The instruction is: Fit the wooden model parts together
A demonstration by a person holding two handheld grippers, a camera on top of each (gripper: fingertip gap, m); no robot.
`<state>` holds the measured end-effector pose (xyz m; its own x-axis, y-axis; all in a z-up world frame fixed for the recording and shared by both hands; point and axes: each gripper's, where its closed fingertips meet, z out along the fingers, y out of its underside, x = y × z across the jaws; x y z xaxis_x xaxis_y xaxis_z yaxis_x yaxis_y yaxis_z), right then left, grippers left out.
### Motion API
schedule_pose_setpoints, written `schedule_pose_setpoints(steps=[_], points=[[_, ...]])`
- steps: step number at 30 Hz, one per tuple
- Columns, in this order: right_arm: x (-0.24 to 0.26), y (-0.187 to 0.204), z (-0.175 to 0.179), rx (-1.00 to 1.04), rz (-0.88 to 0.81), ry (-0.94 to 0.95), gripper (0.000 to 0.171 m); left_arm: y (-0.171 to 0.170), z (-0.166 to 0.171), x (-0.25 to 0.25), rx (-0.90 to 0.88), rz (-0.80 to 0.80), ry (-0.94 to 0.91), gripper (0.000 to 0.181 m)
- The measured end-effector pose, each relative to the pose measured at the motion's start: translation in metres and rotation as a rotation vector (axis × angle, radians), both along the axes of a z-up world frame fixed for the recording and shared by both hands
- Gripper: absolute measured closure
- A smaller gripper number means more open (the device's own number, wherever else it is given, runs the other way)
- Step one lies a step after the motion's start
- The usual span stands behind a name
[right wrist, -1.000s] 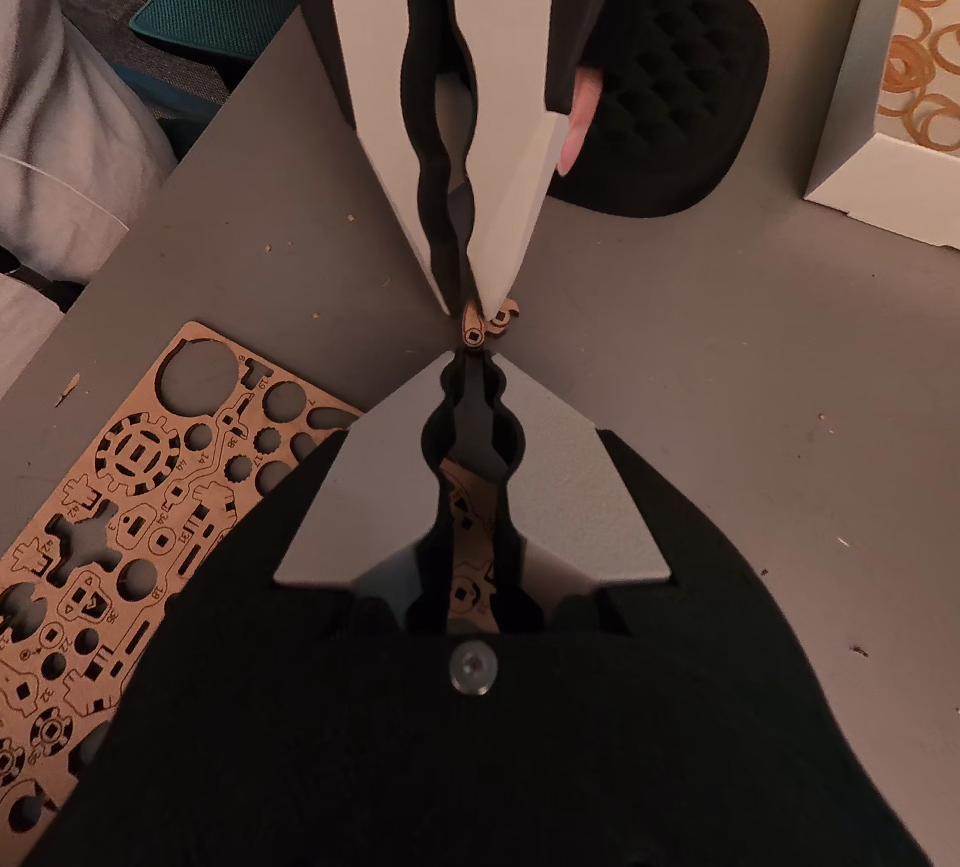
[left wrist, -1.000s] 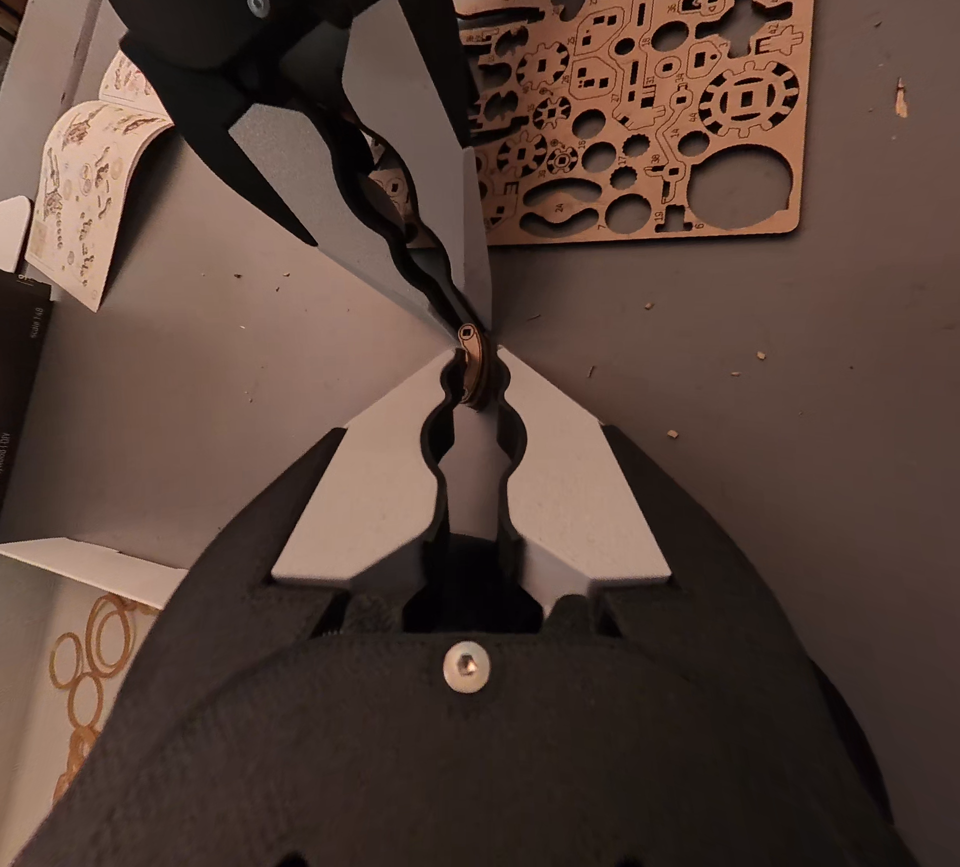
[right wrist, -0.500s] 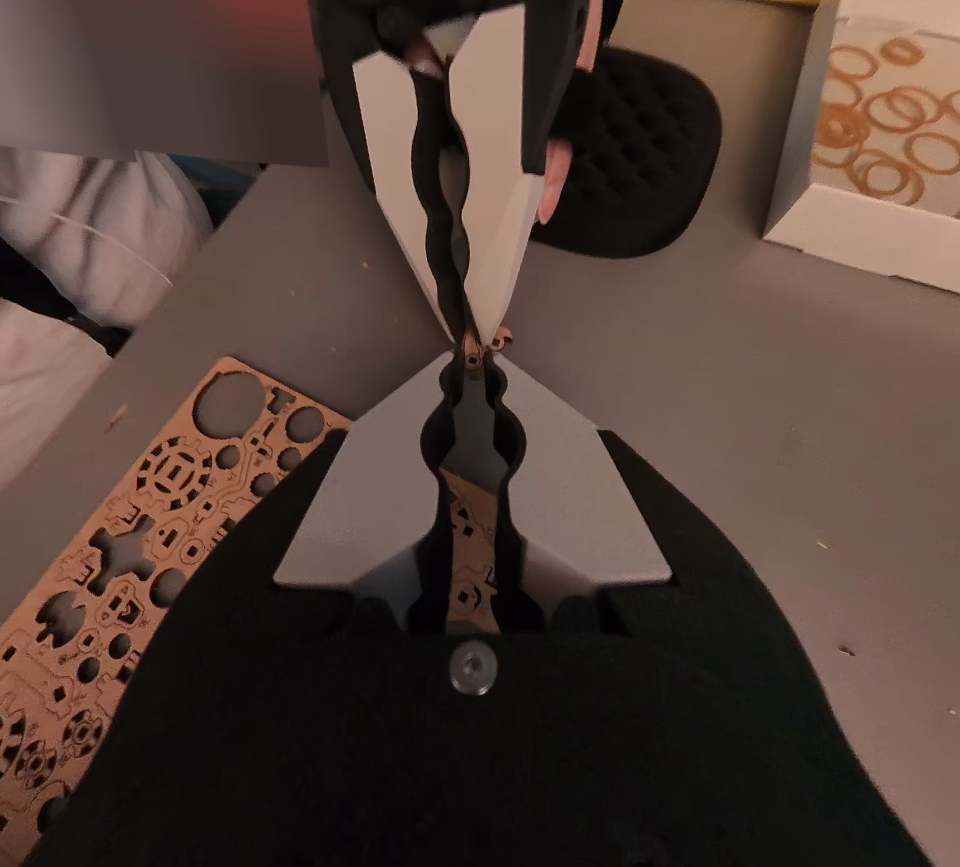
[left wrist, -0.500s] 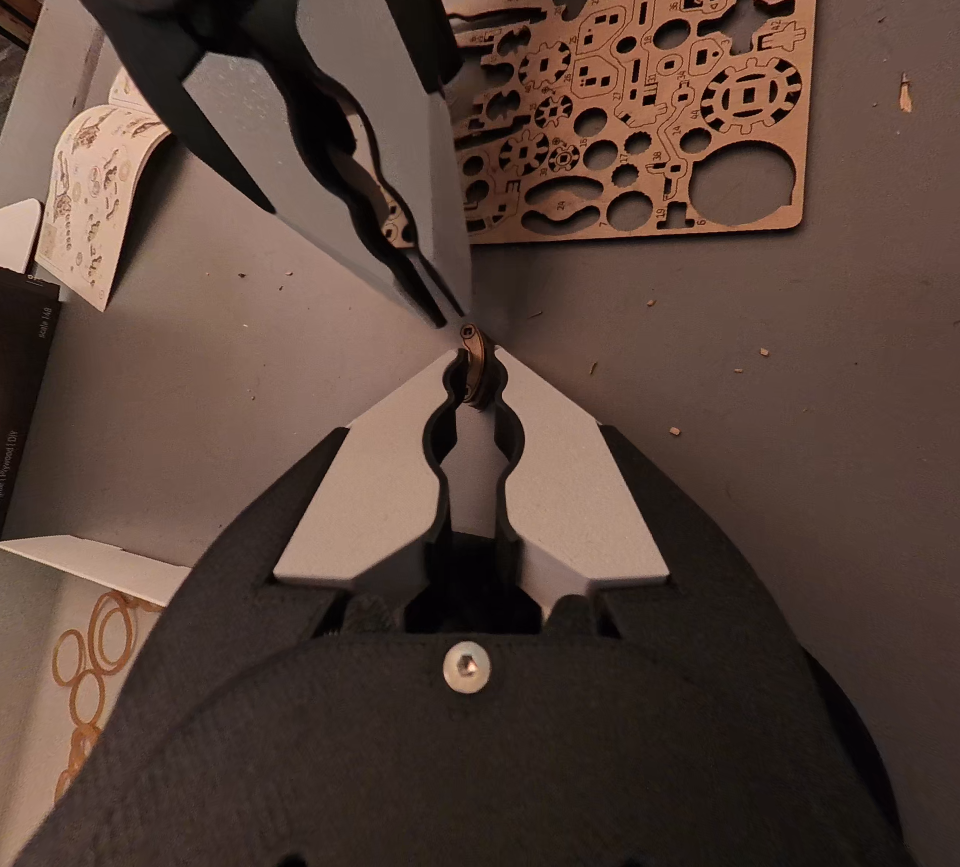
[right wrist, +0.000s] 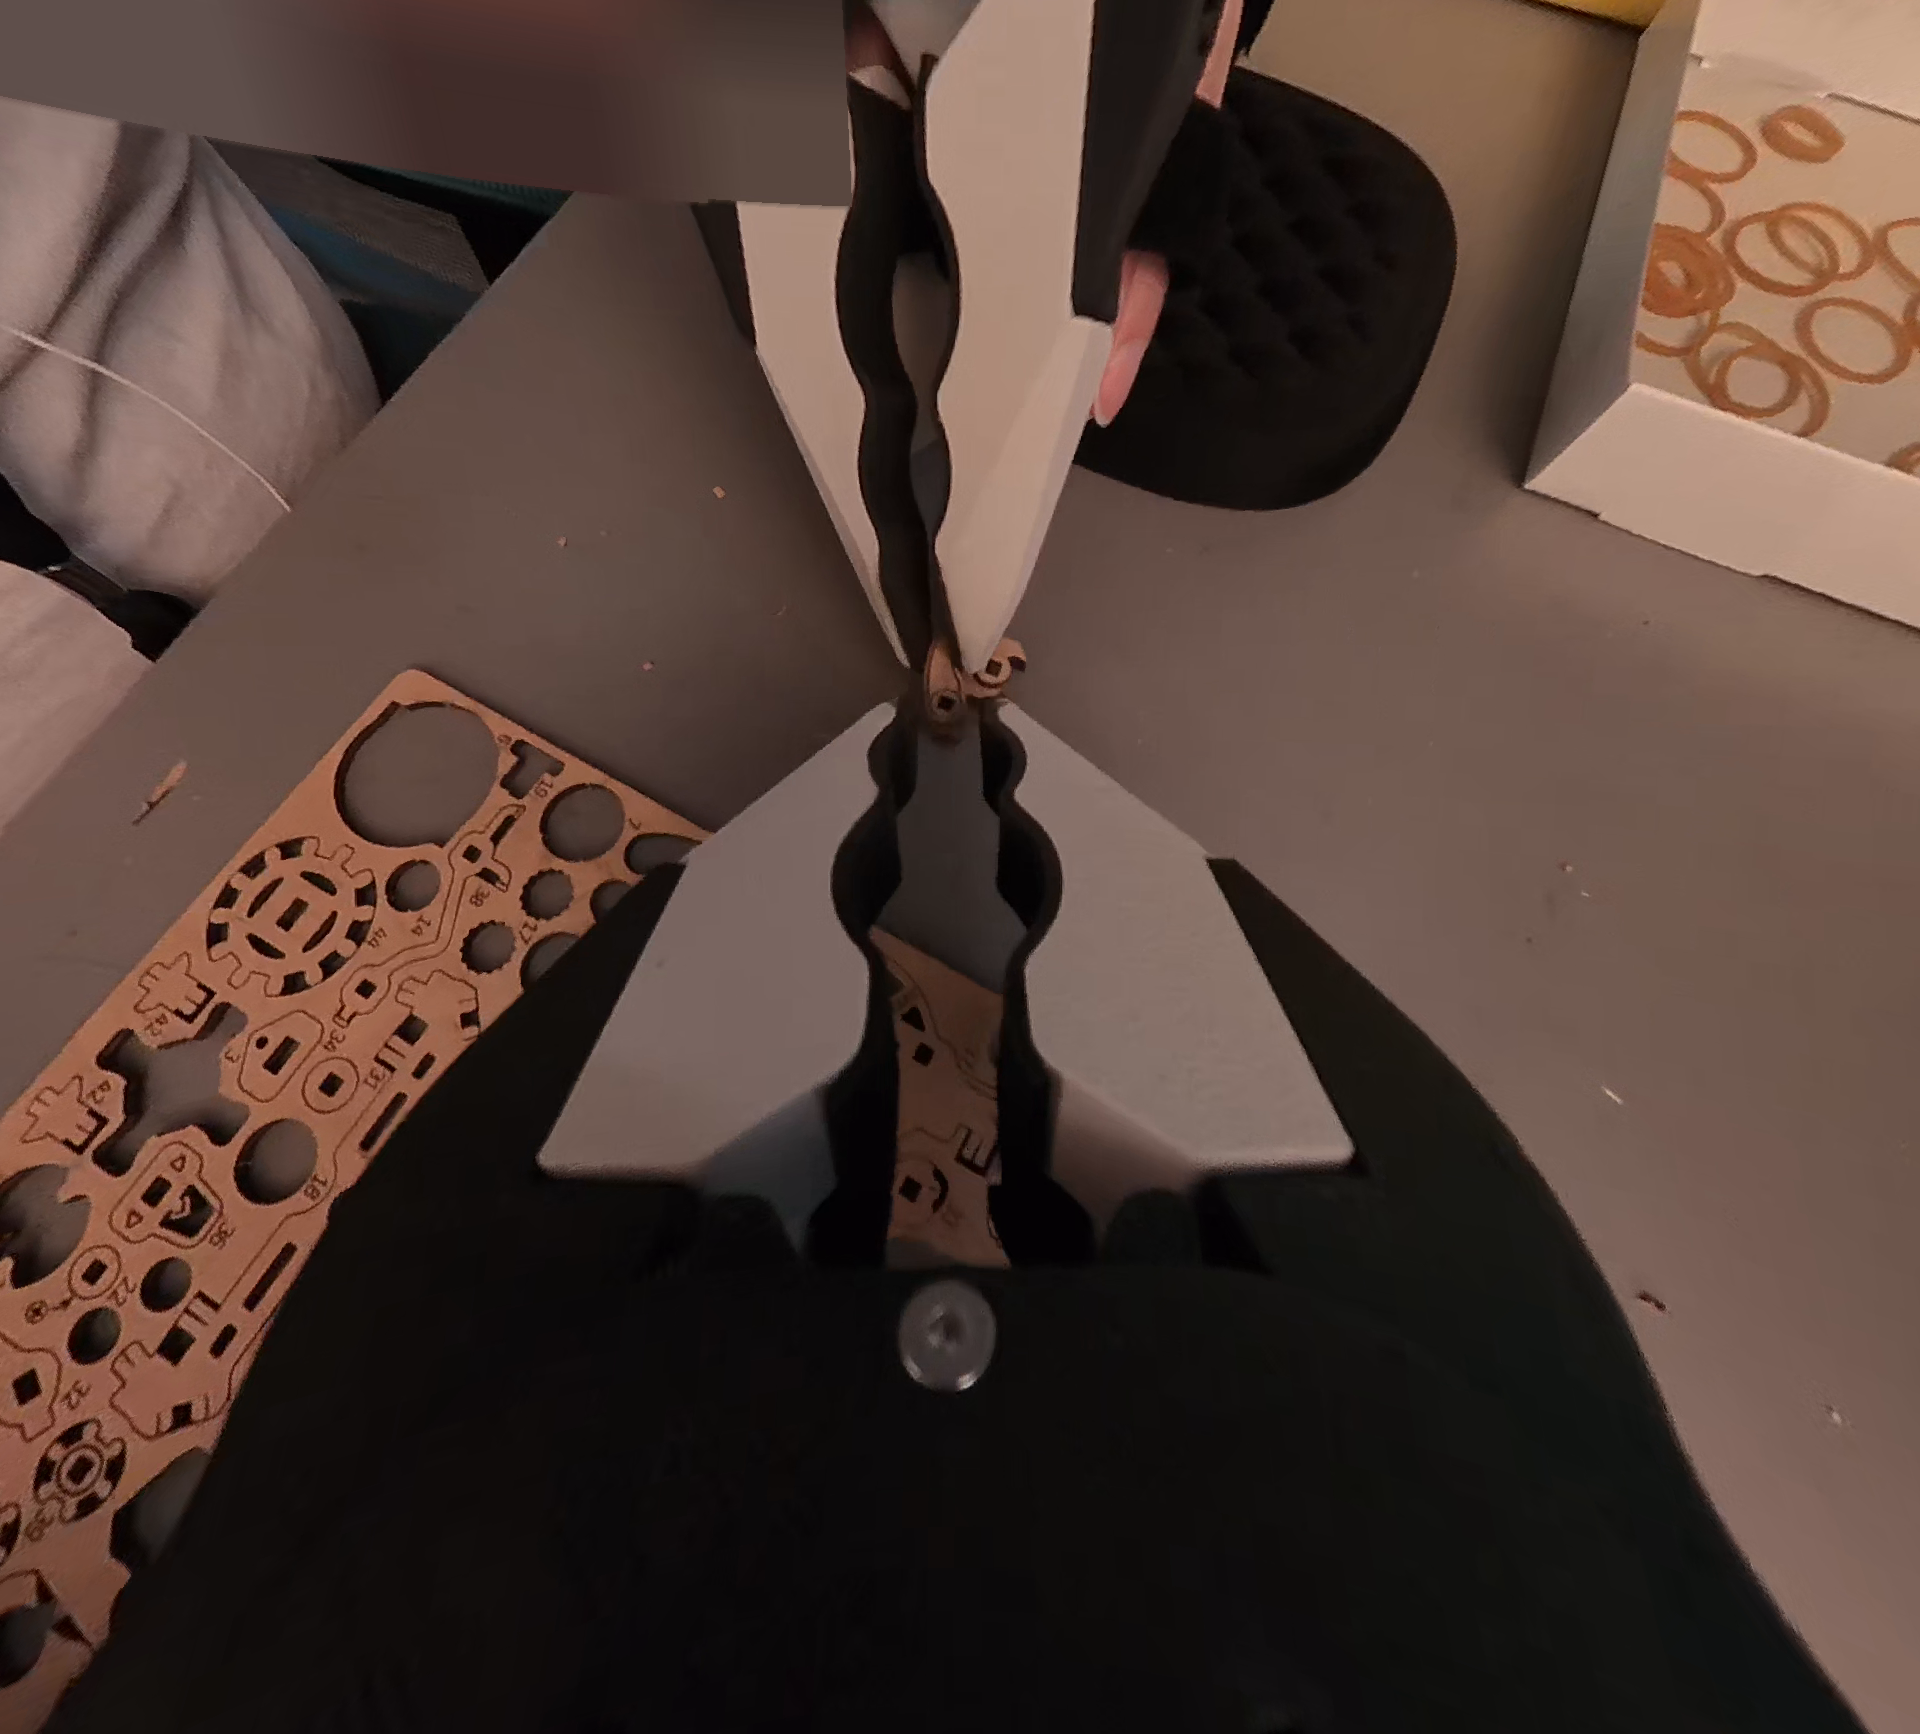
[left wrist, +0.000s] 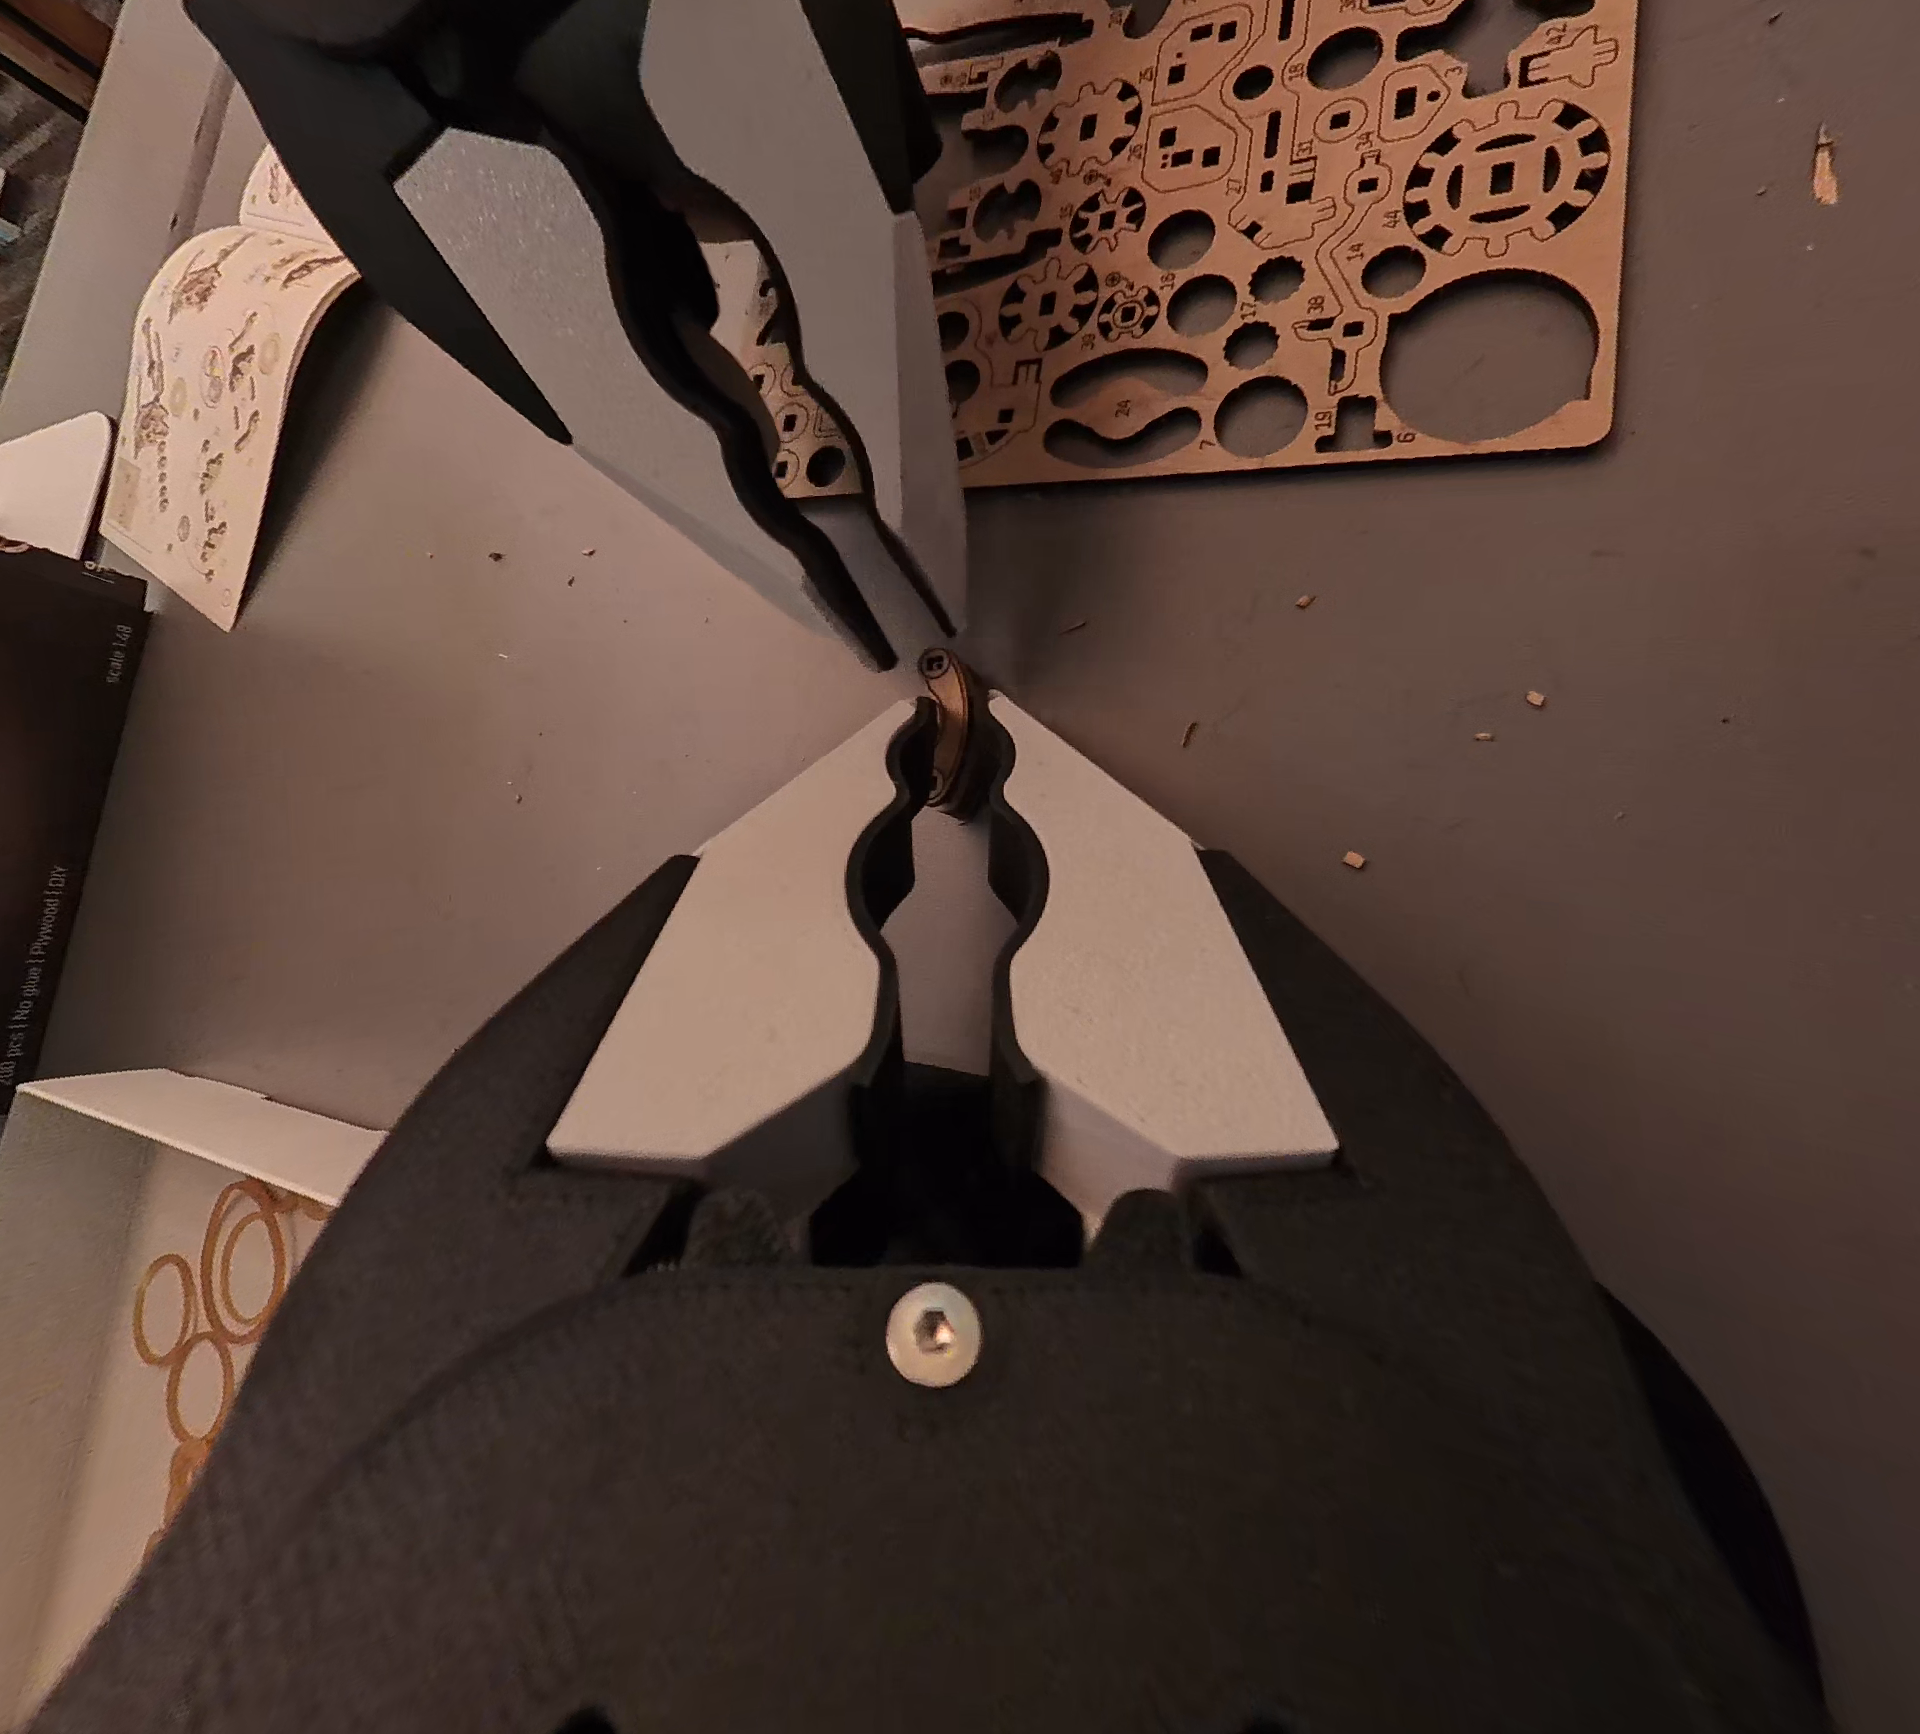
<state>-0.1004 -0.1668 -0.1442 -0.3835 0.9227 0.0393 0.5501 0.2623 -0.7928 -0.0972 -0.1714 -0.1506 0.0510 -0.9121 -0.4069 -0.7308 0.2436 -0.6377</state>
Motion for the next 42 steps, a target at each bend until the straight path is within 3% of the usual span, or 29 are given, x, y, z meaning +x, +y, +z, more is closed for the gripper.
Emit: schedule_pose_setpoints(steps=[15,33,42], points=[[-0.001,0.001,-0.014,-0.007,-0.009,-0.047,0.165,-0.001,0.0,-0.001,-0.001,-0.004,-0.003,0.176],[-0.003,0.001,0.007,-0.098,-0.017,0.048,0.166,0.001,0.0,-0.001,-0.022,0.012,0.0,0.176],[-0.004,0.001,0.001,-0.062,-0.016,0.026,0.162,0.002,0.0,-0.001,-0.025,0.021,0.0,0.176]])
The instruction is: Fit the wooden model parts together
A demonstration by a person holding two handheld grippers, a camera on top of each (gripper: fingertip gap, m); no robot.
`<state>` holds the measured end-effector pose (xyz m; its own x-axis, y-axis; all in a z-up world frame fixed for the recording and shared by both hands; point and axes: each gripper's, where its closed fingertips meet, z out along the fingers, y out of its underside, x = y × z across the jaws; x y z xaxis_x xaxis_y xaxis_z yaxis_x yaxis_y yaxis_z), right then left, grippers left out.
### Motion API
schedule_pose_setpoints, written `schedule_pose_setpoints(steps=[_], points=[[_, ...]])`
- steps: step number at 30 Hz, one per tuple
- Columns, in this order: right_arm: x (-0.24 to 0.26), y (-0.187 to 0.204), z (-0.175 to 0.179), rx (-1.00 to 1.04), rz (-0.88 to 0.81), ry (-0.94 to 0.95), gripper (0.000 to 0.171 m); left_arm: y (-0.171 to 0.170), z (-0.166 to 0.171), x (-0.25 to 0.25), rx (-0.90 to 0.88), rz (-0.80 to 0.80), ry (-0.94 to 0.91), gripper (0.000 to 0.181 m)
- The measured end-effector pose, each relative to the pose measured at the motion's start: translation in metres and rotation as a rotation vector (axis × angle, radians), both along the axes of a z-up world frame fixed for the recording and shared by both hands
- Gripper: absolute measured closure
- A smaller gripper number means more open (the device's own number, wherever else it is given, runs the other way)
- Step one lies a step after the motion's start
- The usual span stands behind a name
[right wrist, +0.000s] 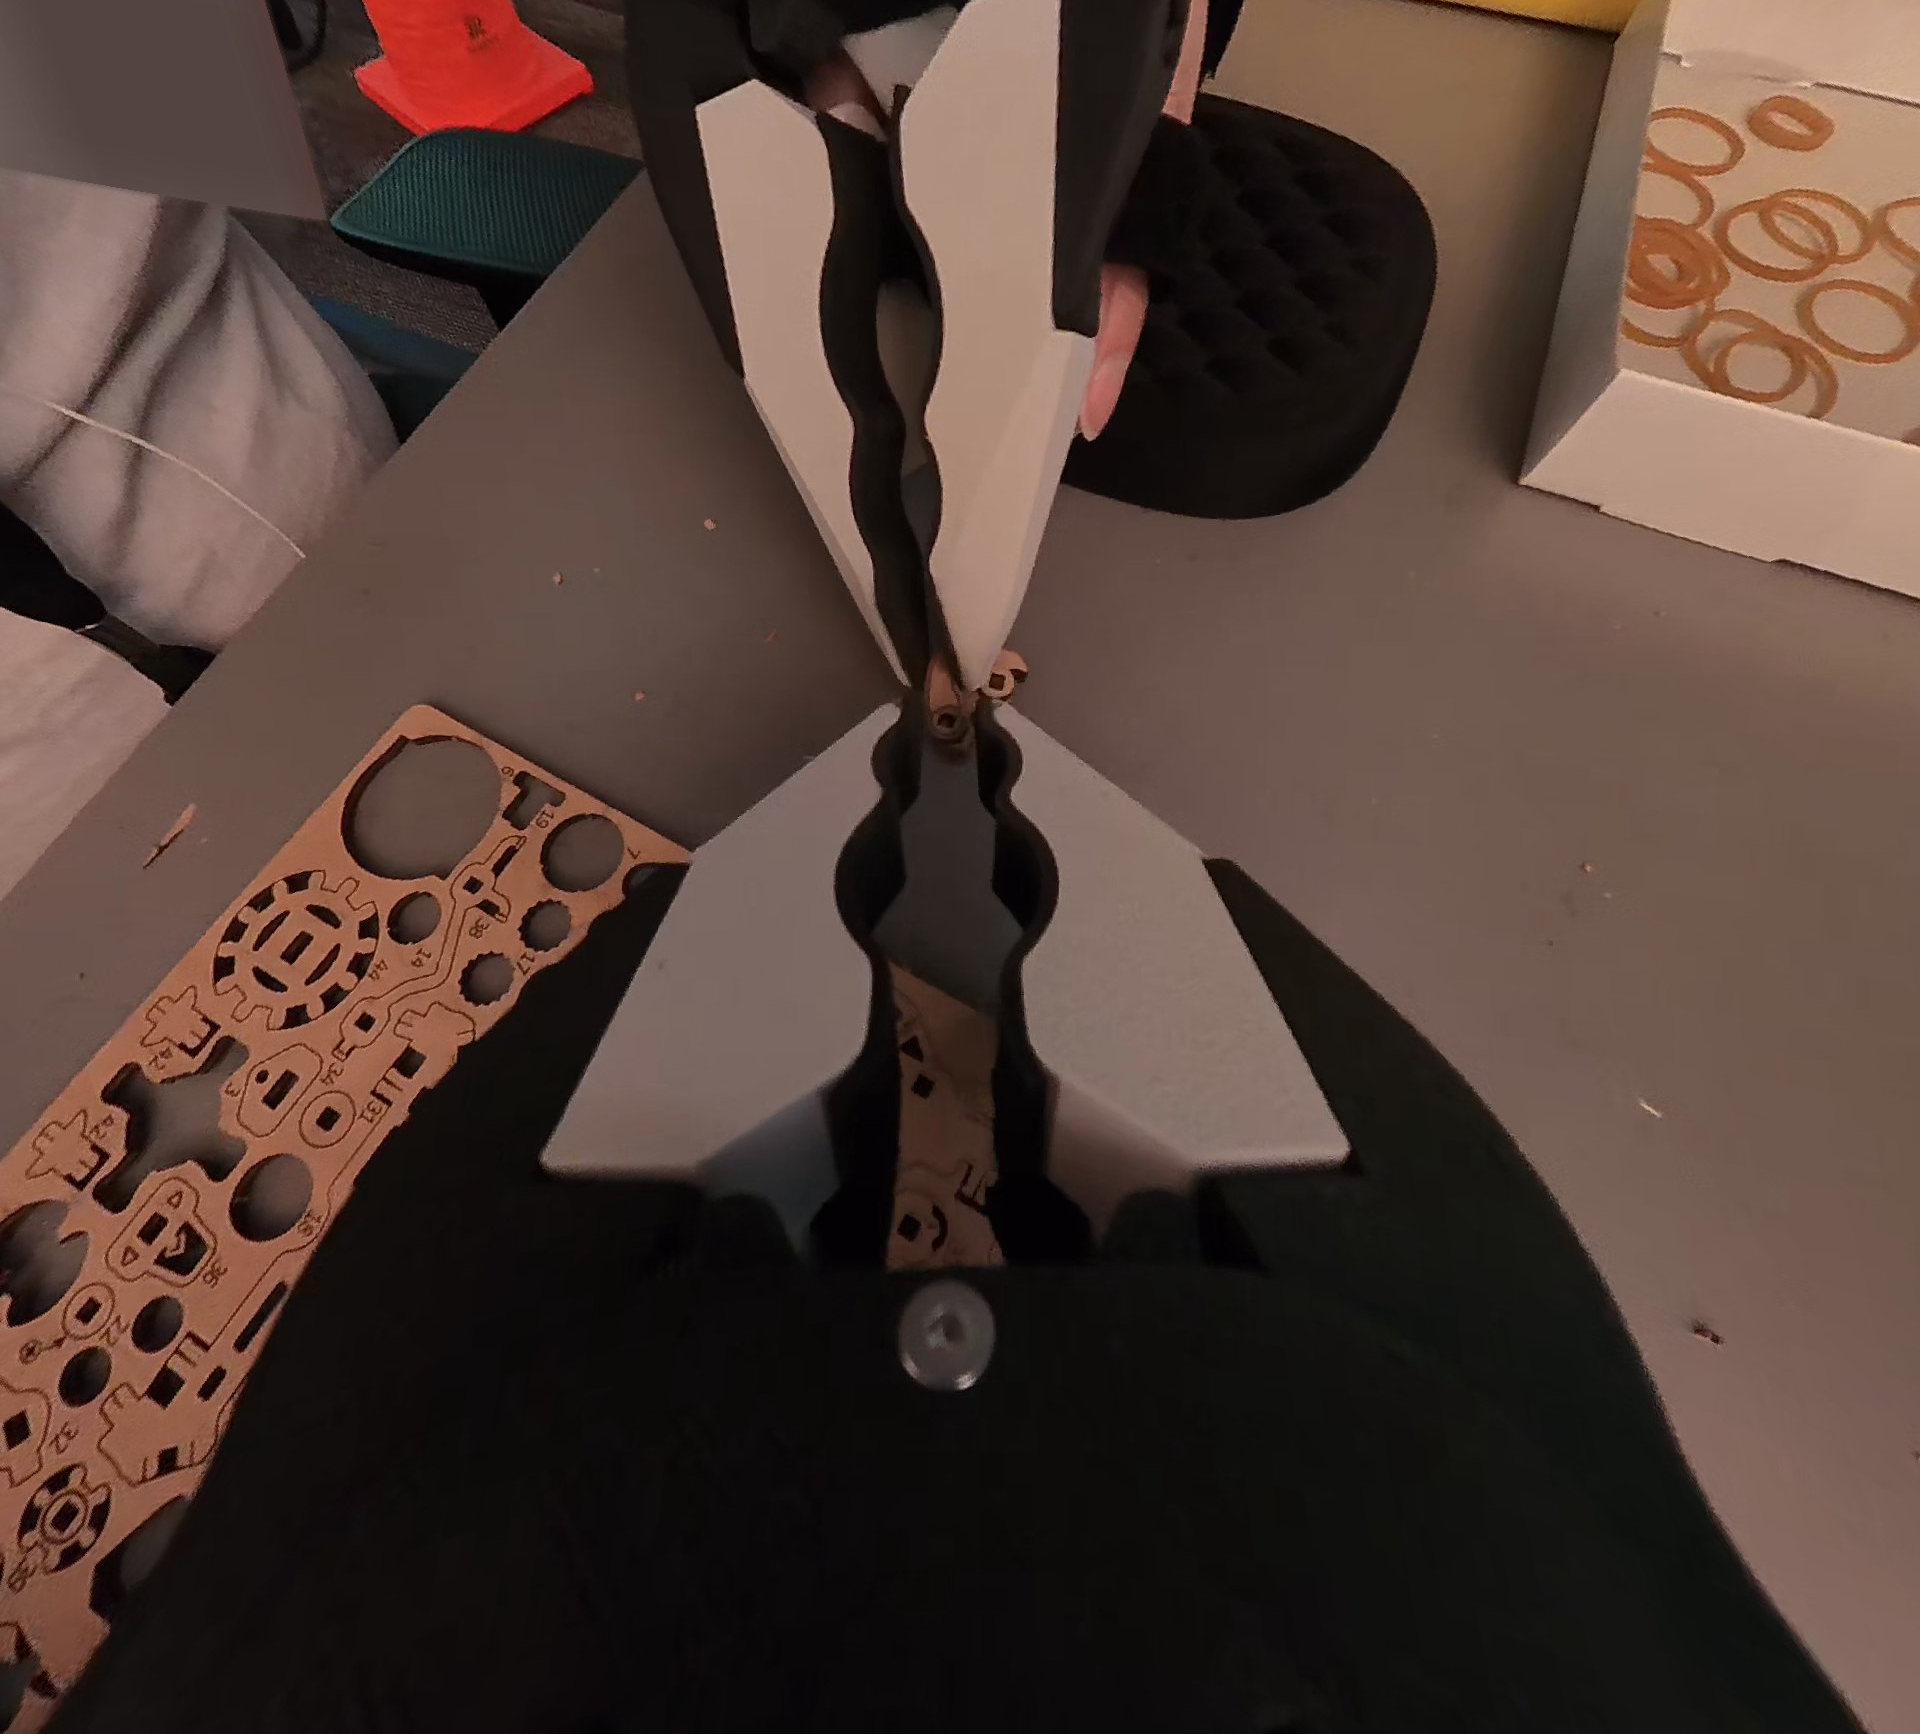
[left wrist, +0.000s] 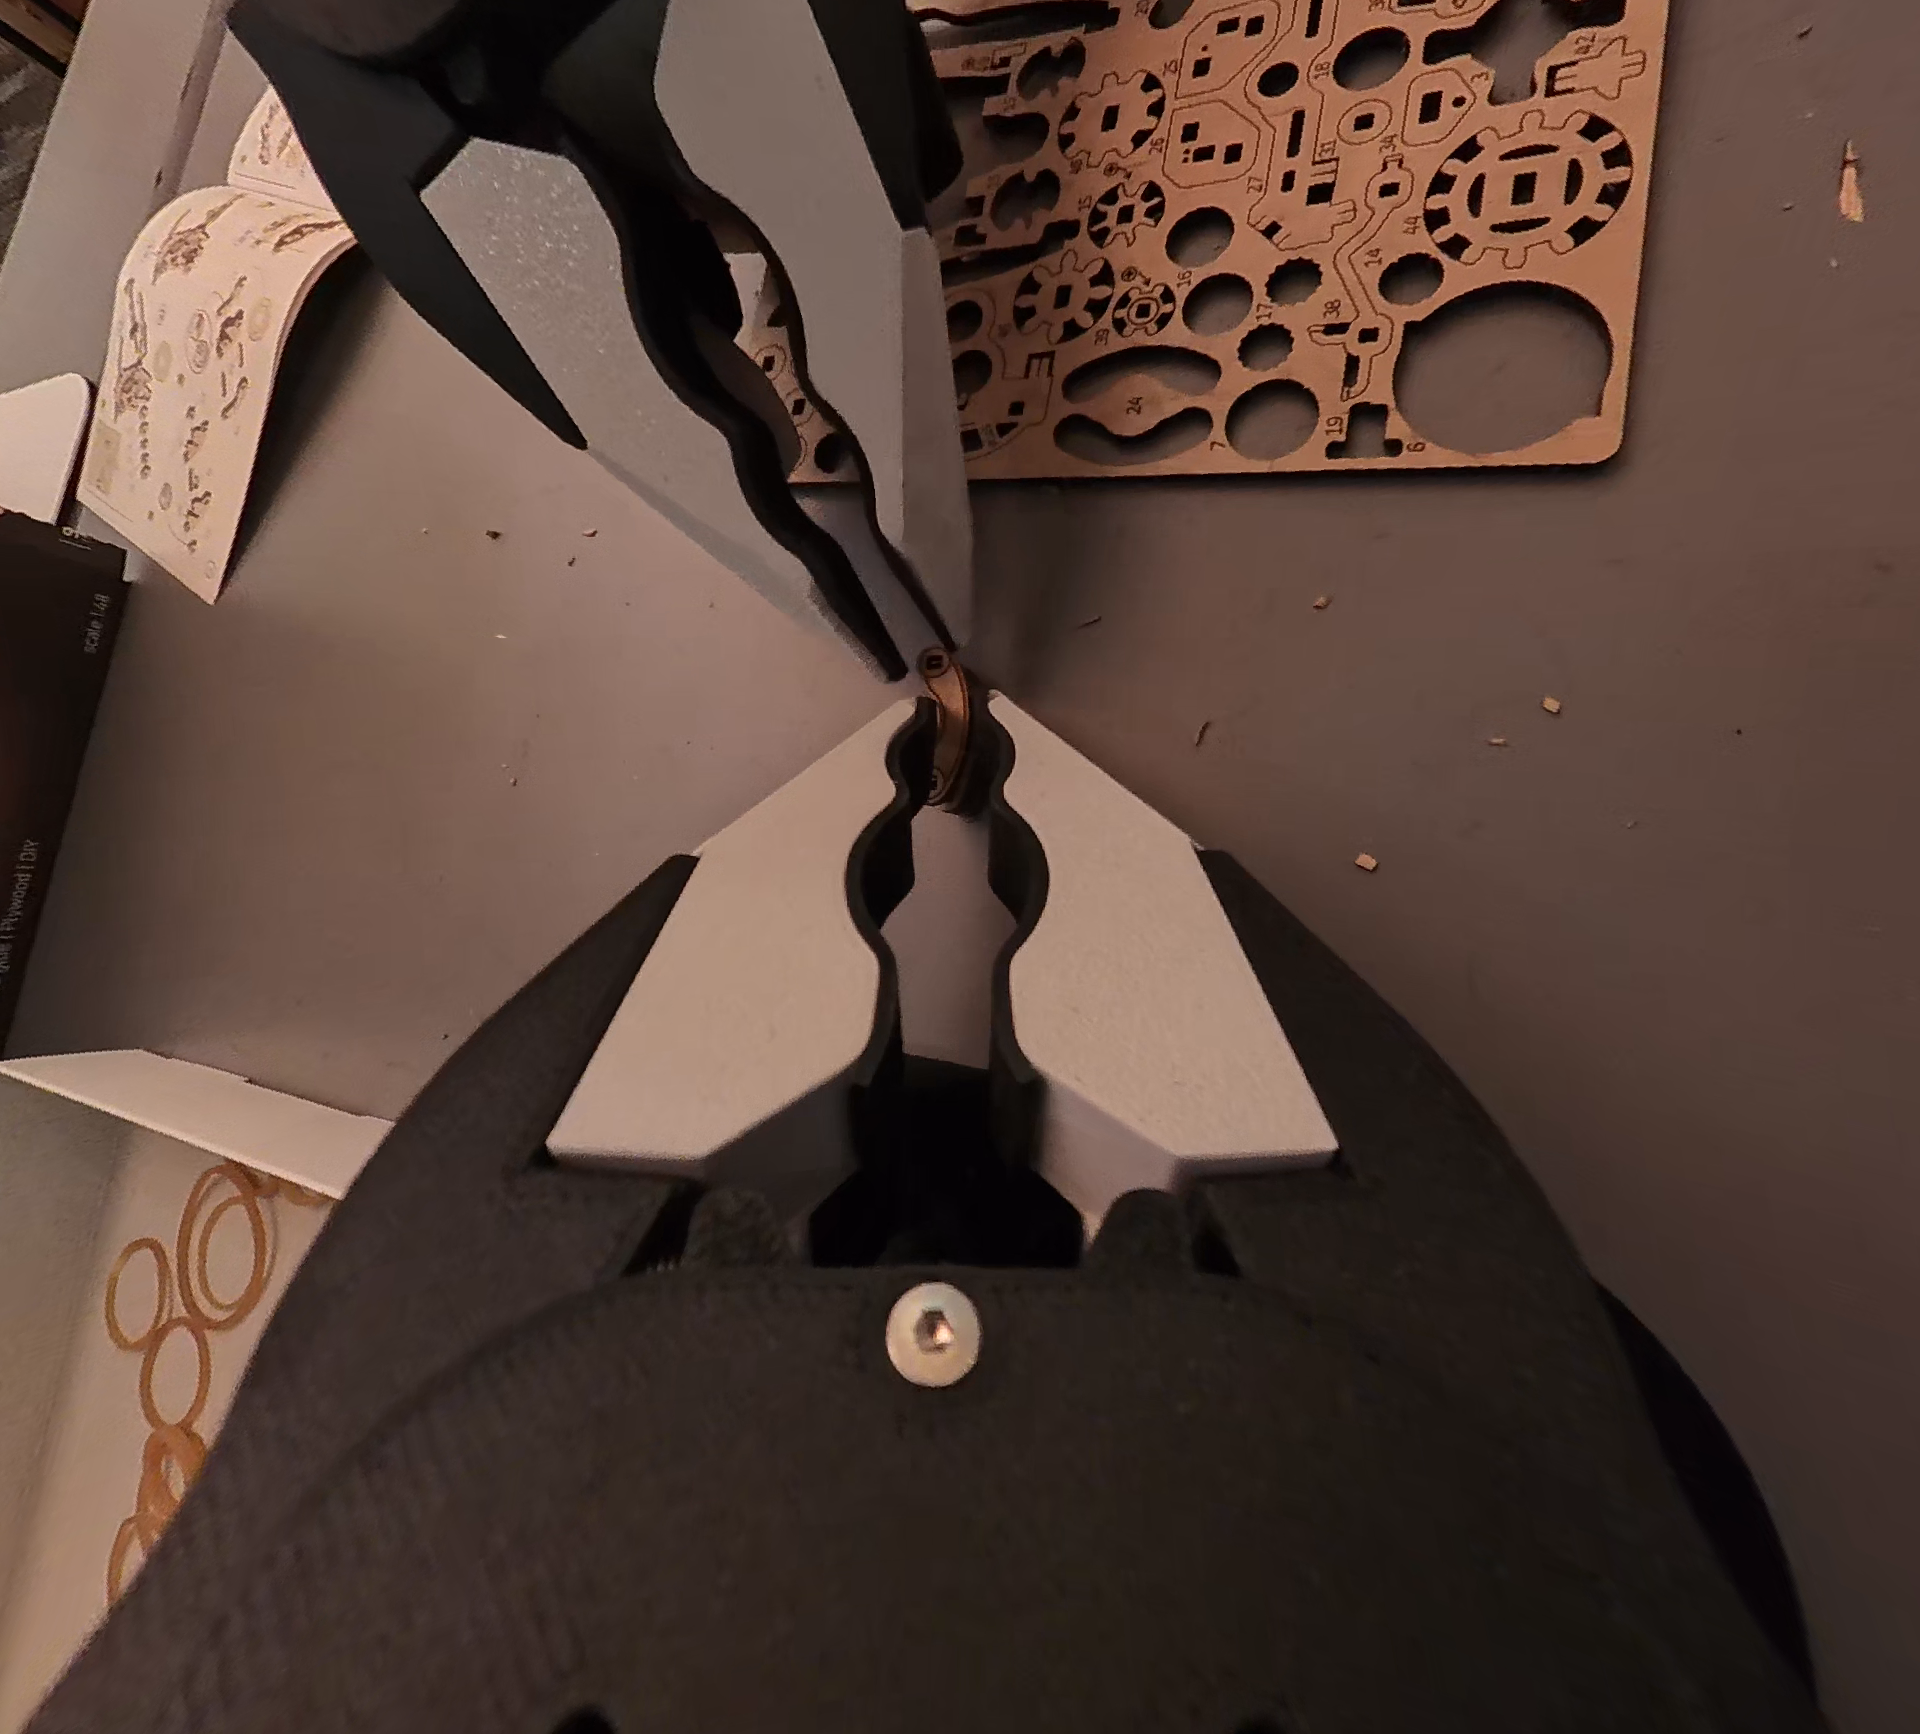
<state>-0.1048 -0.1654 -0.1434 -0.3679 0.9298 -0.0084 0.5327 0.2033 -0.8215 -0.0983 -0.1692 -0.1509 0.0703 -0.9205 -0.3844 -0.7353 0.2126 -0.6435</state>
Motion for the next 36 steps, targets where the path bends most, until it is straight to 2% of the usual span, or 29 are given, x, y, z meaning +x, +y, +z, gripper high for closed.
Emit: schedule_pose_setpoints(steps=[27,36], points=[[0.0,0.0003,-0.0064,-0.008,-0.006,-0.037,0.165,0.0019,0.0023,-0.0019,-0.002,0.018,-0.009,0.171],[0.0001,0.0011,-0.0066,-0.012,-0.011,-0.041,0.165,0.0004,0.0044,-0.0026,0.001,0.012,-0.027,0.179]])
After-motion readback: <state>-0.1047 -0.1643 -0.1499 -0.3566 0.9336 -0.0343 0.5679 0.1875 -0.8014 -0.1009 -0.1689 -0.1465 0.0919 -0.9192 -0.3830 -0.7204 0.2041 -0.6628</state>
